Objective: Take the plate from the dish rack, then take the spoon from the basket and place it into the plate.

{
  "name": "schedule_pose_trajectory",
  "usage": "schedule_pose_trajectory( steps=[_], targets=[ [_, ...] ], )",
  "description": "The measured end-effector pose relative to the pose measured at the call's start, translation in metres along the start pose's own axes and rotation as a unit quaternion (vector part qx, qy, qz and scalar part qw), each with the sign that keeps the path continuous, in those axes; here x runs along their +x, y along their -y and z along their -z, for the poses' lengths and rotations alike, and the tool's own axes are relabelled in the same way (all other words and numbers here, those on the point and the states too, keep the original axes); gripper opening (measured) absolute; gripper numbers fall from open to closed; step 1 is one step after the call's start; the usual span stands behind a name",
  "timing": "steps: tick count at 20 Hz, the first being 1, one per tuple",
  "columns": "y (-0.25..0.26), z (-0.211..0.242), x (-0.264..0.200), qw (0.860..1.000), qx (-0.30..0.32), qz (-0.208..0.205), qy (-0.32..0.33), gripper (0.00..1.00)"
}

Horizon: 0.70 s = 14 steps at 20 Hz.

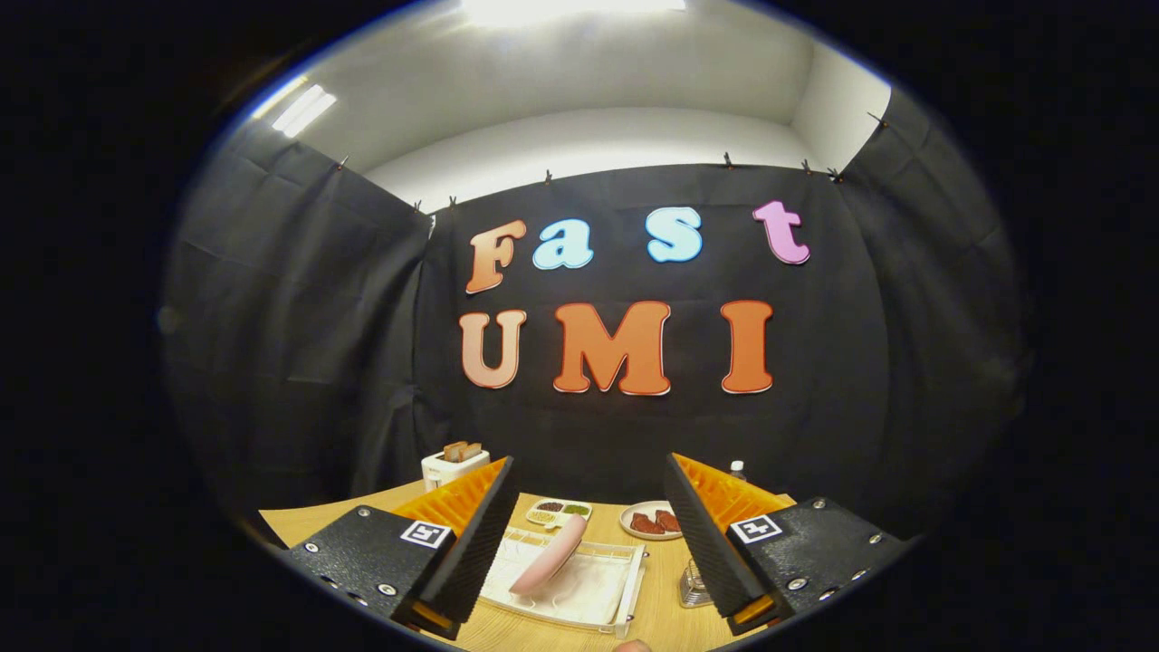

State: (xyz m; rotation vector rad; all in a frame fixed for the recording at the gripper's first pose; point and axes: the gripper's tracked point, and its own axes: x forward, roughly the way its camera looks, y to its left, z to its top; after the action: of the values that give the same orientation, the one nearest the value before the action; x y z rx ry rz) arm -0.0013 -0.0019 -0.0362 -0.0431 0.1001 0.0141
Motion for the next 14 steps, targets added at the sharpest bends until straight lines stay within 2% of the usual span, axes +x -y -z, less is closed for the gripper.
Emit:
schedule_pose_trajectory(
  steps=[7,14],
  targets=[
    [0.0,0.018,0.024,0.999,0.024,-0.018,-0.043,0.96],
    [0.01,0.026,0.049,0.997,0.023,-0.01,-0.071,0.96]
  ],
)
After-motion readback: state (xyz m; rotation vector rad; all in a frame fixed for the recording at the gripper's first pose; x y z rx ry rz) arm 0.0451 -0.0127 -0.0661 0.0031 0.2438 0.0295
